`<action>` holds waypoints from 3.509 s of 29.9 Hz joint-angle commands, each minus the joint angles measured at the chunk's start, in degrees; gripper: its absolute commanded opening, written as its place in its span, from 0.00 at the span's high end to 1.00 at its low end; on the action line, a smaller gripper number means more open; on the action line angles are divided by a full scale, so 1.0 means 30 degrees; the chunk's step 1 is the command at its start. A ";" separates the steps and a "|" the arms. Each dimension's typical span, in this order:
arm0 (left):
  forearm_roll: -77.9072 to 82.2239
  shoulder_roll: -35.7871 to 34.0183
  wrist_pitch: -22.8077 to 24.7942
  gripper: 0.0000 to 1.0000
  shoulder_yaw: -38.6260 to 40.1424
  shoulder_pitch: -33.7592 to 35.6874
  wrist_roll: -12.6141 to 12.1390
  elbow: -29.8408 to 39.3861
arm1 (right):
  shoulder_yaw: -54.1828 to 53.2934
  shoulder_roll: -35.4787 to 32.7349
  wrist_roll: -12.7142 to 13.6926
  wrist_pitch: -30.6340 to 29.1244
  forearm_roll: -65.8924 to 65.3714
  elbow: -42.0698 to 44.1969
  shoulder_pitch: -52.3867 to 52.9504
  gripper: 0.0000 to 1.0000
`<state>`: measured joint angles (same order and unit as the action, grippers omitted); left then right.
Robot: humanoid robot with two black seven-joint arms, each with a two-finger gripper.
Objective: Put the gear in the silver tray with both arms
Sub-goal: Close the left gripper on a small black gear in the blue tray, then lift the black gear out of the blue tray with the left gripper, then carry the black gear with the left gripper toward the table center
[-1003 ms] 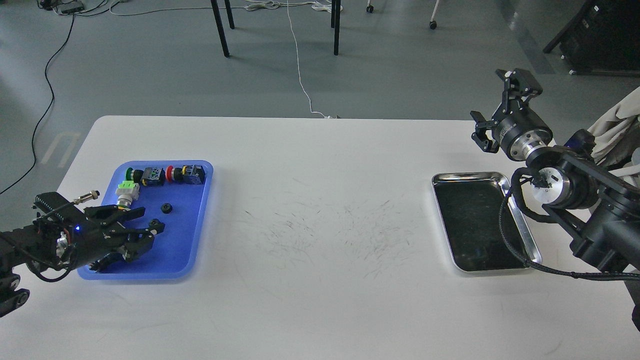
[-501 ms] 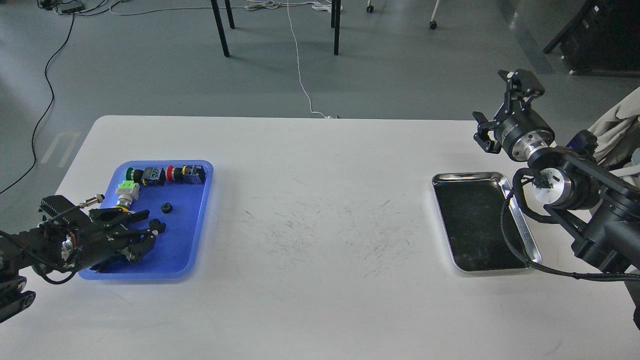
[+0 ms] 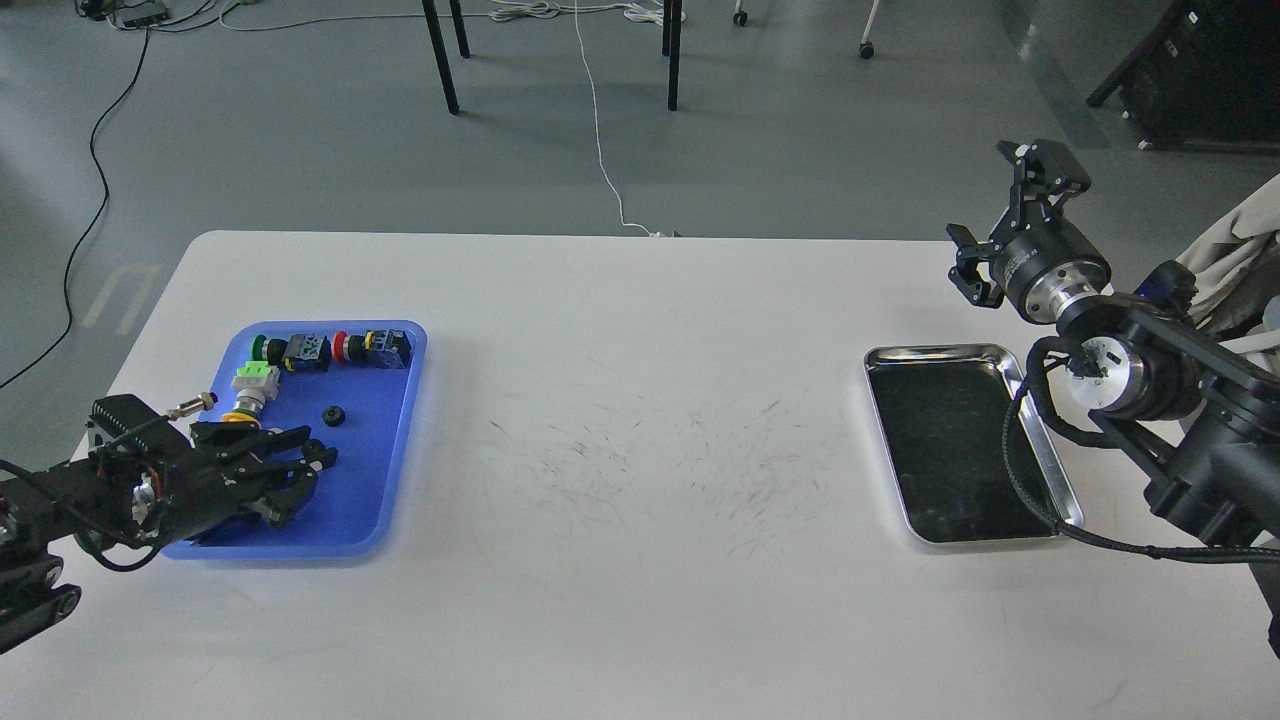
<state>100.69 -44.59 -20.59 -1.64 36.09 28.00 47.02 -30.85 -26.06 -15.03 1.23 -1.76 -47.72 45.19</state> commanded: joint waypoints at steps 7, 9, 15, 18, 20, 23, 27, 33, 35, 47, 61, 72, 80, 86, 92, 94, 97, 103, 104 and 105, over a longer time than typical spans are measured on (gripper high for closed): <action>0.0098 0.0070 0.0007 0.68 -0.0038 -0.0075 -0.0001 -0.0001 | 0.0001 0.0016 0.0000 -0.0001 0.0001 -0.0001 0.0023 0.01; 0.0156 0.0041 0.0007 0.73 -0.0038 -0.0163 -0.0001 0.0057 | 0.0001 0.0016 0.0000 -0.0001 0.0001 -0.0001 0.0023 0.01; 0.0128 -0.0164 0.0037 0.82 -0.0242 -0.0164 -0.0001 0.0204 | 0.0001 0.0103 0.0000 -0.0001 0.0001 -0.0001 0.0023 0.01; 0.0128 -0.0543 0.0066 0.87 -0.0243 -0.0163 -0.0001 0.0467 | 0.0001 0.0133 0.0001 -0.0001 0.0001 -0.0001 0.0053 0.01; 0.0069 -0.1012 0.0066 0.87 -0.0184 -0.0105 -0.0001 0.0788 | 0.0001 0.0133 0.0000 -0.0001 0.0001 -0.0001 0.0053 0.01; 0.0010 -0.1714 0.0125 0.87 -0.0155 0.0012 -0.0001 0.1228 | 0.0001 0.0133 0.0000 -0.0001 0.0001 -0.0001 0.0053 0.01; -0.0077 -0.2507 0.0300 0.88 0.0079 0.0450 -0.0001 0.2164 | 0.0001 0.0133 0.0000 -0.0001 -0.0028 -0.0001 0.0053 0.01; -0.1920 -0.2889 0.1879 0.88 0.0080 0.3668 -0.0001 0.3219 | 0.0001 0.0075 0.0000 -0.0001 -0.0028 -0.0088 0.0053 0.01; -0.2419 -0.2715 0.2756 0.88 0.0109 0.5336 -0.0001 0.3601 | 0.0001 -0.0013 0.0029 -0.0001 0.0001 -0.0089 0.0140 0.01; -0.2656 0.3461 0.5104 0.88 -0.0154 0.9152 -0.0001 0.3428 | 0.0584 -0.0657 0.0205 0.0057 0.0030 -0.0147 0.1164 0.01; -0.2626 1.2458 0.5662 0.88 -0.1999 0.8978 -0.0001 0.0060 | 0.1172 -0.1156 0.0615 0.0087 0.1726 0.0175 0.3245 0.01; -0.2772 1.4865 0.5662 0.88 -0.3231 0.8363 -0.0001 -0.3485 | 0.1172 -0.1156 0.0762 0.0057 0.2111 0.0380 0.3246 0.01; -0.2744 1.4865 0.5633 0.87 -0.3260 0.7923 -0.0001 -0.4806 | 0.1172 -0.1156 0.0762 0.0057 0.2111 0.0468 0.3246 0.01; -0.2685 1.4865 0.5603 0.87 -0.4077 0.7513 -0.0001 -0.4660 | 0.1231 -0.1156 0.0762 0.0057 0.2081 0.0497 0.3217 0.01; -0.2626 1.4865 0.5545 0.87 -0.4403 0.7483 -0.0001 -0.4221 | 0.1260 -0.1127 0.0733 0.0028 0.2052 0.0498 0.3158 0.01; -0.2627 1.4865 0.5487 0.87 -0.4403 0.7483 -0.0001 -0.4045 | 0.1260 -0.1156 0.0733 0.0028 0.2023 0.0556 0.3129 0.01; -0.2627 1.4865 0.5281 0.87 -0.4403 0.7483 -0.0001 -0.3431 | 0.1260 -0.1127 0.0733 -0.0001 0.1994 0.0760 0.3071 0.01; -0.2655 1.4865 0.5252 0.86 -0.4374 0.7513 -0.0001 -0.2843 | 0.1260 -0.1039 0.0733 -0.0001 0.1906 0.0937 0.3129 0.01; -0.2685 1.4865 0.5136 0.86 -0.4374 0.7483 -0.0001 -0.2843 | 0.1260 -0.1039 0.0733 -0.0001 0.1906 0.0937 0.3129 0.01; -0.2743 1.4865 0.5018 0.86 -0.4345 0.7483 -0.0001 -0.2814 | 0.1260 -0.1039 0.0733 -0.0001 0.1877 0.0937 0.3129 0.01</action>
<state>92.87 0.00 -4.86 -14.82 58.72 28.00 38.42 -27.07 -29.24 -12.84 1.23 3.99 -44.97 54.45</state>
